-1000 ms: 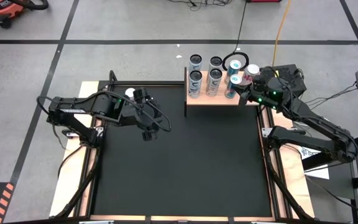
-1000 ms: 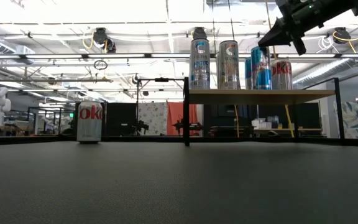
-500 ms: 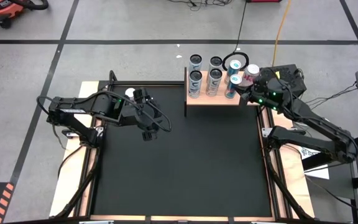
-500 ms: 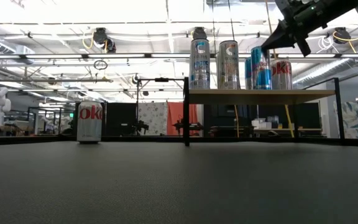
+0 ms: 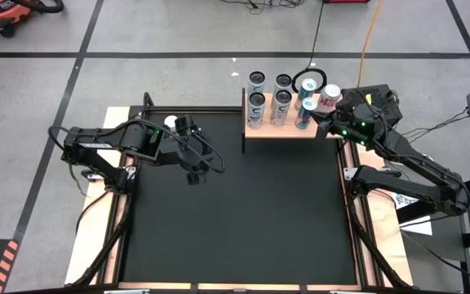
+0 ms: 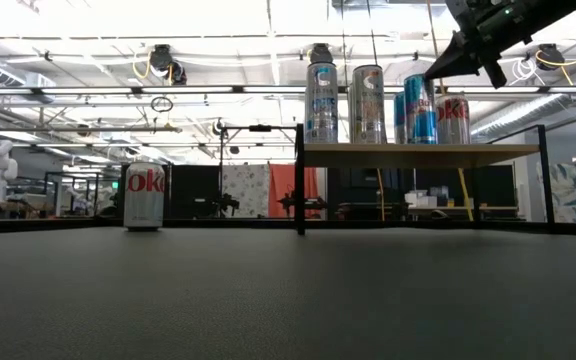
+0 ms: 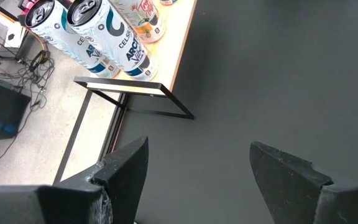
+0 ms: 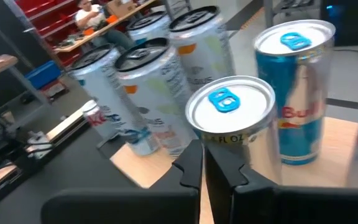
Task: Place canned beverage on shelf
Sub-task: Put the blue soda can on the shelf aligned with the other blue soda can, then put the red-silver soda can on the shelf aligned with the other red-silver soda can
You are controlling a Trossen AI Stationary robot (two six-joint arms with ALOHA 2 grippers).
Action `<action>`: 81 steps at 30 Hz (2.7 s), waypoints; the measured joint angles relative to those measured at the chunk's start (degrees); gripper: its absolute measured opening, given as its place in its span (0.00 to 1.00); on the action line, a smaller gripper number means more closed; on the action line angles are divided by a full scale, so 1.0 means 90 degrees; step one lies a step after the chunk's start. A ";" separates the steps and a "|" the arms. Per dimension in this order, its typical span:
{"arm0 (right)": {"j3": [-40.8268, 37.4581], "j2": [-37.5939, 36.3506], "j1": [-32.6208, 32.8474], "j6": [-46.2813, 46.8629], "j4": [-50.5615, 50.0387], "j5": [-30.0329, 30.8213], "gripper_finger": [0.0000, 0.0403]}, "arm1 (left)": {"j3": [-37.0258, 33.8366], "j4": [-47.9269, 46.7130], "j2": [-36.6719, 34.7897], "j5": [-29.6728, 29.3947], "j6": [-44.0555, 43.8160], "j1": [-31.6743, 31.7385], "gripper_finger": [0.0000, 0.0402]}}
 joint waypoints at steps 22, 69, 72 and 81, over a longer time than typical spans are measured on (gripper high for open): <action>0.0002 -0.0011 0.0000 0.0186 -0.0186 0.0455 0.00 | 0.0000 0.0000 0.0000 0.0000 0.0000 0.0000 0.70; 0.0010 -0.2037 0.0012 -0.1044 -0.2791 -0.2392 0.00 | -0.1425 -0.1858 -0.0653 -0.1580 -0.2639 0.0219 0.70; 0.0010 -0.2090 0.0012 -0.1090 -0.2859 -0.2415 0.00 | -0.1668 -0.1780 -0.1161 -0.1552 -0.2686 0.0183 0.70; 0.0010 -0.2093 0.0012 -0.0942 -0.3068 -0.2409 0.00 | -0.2639 -0.1271 -0.2572 -0.1163 -0.3163 0.0185 0.70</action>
